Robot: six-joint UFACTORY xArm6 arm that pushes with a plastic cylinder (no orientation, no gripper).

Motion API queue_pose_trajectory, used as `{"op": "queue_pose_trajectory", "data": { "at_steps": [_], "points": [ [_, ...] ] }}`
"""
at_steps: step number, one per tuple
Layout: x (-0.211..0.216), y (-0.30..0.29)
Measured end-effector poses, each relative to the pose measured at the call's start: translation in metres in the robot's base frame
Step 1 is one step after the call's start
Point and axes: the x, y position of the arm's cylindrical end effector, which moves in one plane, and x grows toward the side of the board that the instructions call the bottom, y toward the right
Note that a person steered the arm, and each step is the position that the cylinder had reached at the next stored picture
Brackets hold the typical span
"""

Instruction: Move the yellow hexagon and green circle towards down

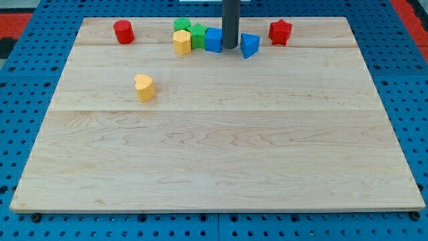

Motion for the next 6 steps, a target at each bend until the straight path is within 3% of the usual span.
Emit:
{"op": "queue_pose_trajectory", "data": {
  "at_steps": [2, 3, 4, 5, 6],
  "points": [
    [-0.067, -0.009],
    [-0.074, -0.092],
    [-0.019, -0.115],
    [0.047, -0.101],
    [0.042, -0.172]
  ]
}}
